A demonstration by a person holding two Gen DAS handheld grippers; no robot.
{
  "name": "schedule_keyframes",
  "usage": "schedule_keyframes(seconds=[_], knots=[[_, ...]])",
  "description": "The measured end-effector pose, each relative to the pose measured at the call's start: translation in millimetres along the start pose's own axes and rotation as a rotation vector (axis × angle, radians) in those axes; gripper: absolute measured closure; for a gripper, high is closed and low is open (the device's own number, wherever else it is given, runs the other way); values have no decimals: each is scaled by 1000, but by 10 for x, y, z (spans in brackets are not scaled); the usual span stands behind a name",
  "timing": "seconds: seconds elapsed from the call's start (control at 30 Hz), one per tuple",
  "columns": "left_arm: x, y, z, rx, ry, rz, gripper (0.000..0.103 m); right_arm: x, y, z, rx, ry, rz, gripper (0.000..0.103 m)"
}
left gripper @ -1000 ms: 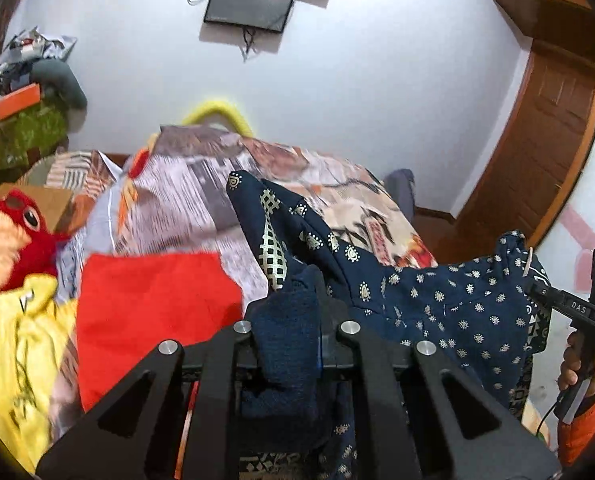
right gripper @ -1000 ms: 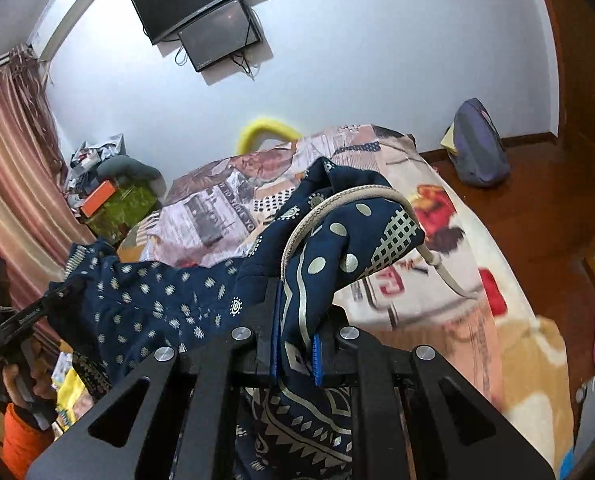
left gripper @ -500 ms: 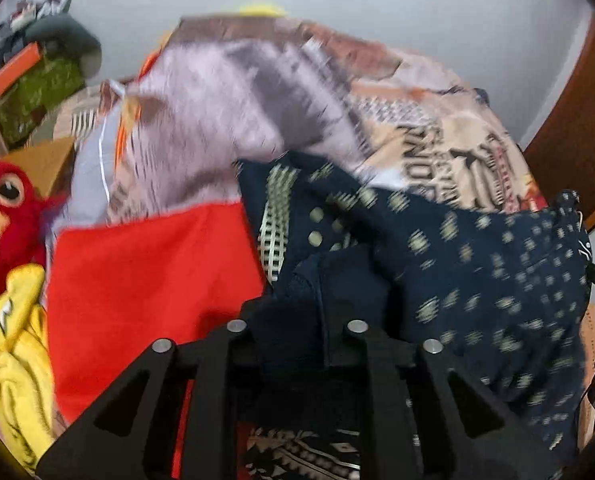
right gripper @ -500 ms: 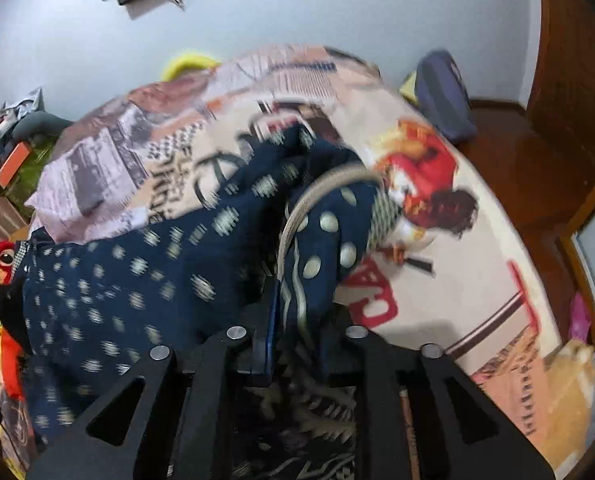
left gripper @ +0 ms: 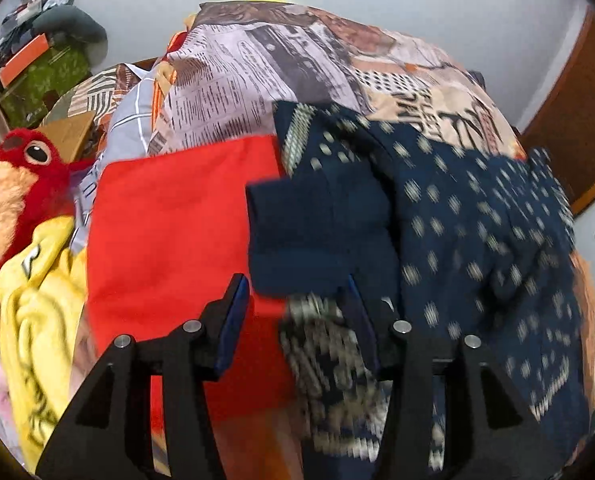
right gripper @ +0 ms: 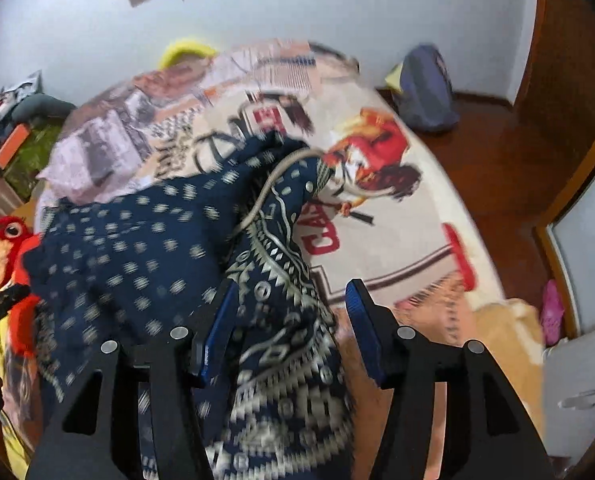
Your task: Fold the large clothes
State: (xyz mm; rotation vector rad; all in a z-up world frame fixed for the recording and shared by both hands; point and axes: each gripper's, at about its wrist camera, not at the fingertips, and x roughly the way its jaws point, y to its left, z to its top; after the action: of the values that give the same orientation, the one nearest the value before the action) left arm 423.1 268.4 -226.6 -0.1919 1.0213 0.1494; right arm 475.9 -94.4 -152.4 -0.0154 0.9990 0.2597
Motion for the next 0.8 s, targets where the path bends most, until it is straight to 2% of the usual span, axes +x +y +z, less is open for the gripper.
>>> schedule_keyframes(seconds=[0.2, 0.37, 0.6, 0.8], knots=[[-512, -144, -385, 24, -21, -19, 54, -836, 98, -252, -56, -110, 29, 43], [-933, -243, -661, 34, -53, -52, 53, -1257, 226, -481, -105, -168, 29, 41], [-1353, -355, -1098, 62, -74, -72, 44, -1471, 277, -874, -133, -155, 42, 41], [-1324, -386, -1452, 34, -19, -124, 42, -1411, 287, -1155, -162, -88, 50, 41]])
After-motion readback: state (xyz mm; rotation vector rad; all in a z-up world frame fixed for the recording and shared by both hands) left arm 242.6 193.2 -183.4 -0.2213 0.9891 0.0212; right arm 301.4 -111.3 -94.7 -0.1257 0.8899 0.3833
